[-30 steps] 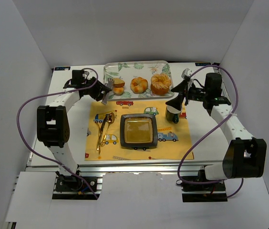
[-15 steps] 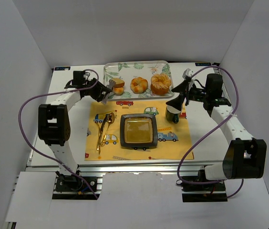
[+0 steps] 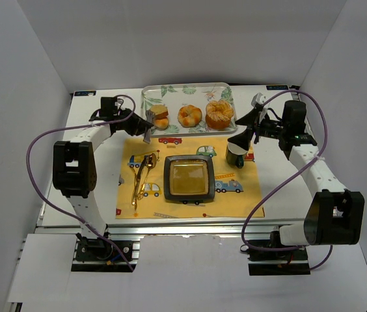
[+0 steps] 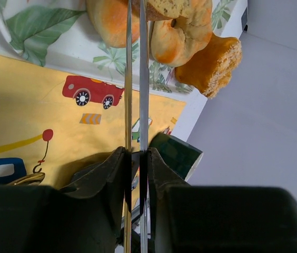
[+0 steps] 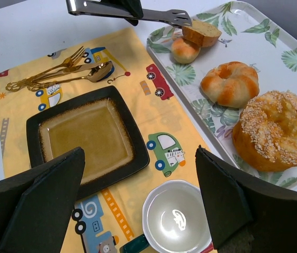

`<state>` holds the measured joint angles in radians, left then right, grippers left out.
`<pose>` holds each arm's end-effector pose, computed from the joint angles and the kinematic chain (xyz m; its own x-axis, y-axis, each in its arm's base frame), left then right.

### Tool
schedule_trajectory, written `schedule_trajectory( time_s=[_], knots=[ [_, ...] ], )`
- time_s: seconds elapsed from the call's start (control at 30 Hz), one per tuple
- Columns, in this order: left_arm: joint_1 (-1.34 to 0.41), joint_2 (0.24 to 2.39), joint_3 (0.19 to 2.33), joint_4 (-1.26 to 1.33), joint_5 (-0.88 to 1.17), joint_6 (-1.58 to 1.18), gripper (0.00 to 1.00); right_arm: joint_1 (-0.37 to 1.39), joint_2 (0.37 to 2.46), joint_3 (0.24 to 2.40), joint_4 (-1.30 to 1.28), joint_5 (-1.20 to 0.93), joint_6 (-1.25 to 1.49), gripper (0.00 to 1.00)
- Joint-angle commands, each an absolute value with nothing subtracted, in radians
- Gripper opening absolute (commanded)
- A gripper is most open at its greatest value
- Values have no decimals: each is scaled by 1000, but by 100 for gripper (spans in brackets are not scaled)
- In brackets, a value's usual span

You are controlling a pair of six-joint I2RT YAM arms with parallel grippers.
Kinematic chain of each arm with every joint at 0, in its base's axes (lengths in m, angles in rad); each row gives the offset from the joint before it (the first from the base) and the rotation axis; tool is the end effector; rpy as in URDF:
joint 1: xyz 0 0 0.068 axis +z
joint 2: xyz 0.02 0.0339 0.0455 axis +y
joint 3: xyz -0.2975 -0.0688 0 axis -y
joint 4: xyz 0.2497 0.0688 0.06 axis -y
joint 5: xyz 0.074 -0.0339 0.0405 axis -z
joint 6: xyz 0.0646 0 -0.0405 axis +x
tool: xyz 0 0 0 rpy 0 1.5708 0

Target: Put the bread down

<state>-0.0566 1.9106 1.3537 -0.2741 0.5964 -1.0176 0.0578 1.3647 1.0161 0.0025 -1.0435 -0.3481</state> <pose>0.4460 -0.0616 0.2188 -0.7489 -0.6627 -0.0012 -0.4042 0.4583 -0.7916 0.3107 0.0739 0.3397 -0.0316 -0.1738 -0.9843 -0.9057 0.4214 -0.0453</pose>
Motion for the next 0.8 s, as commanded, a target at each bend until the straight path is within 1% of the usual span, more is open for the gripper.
schedule_trajectory(
  time_s=[0.0, 0.23, 0.43, 0.53, 0.57, 0.6, 0.63, 0.67, 0.7, 0.77],
  knots=[
    [-61, 1815, 1339, -224, 630, -1037, 15, 52, 1336, 1005, 34, -1072, -342, 89],
    [-57, 1730, 1292, -147, 637, -1100, 11, 52, 1330, 1006, 28, -1075, -345, 89],
    [-74, 1615, 1243, -190, 655, -1074, 9, 52, 1321, 1011, 11, -1080, -363, 89],
    [-125, 1504, 1151, -254, 661, -1034, 9, 52, 1315, 1015, 3, -1080, -377, 89],
    [-144, 1473, 1090, -271, 663, -1023, 9, 52, 1315, 1017, 2, -1078, -377, 89],
    [-202, 1362, 1016, -291, 667, -1009, 8, 51, 1315, 1023, 2, -1078, -382, 89],
    [-202, 1361, 1016, -291, 667, -1009, 8, 51, 1315, 1026, 2, -1078, -382, 89],
    [-224, 1323, 937, -293, 675, -1009, 8, 51, 1316, 1029, 2, -1078, -382, 89],
    [-263, 1242, 896, -295, 678, -1011, 8, 52, 1316, 1034, 2, -1080, -383, 89],
    [-294, 1163, 824, -324, 683, -1015, 8, 51, 1318, 1042, -27, -1081, -388, 89]
  ],
)
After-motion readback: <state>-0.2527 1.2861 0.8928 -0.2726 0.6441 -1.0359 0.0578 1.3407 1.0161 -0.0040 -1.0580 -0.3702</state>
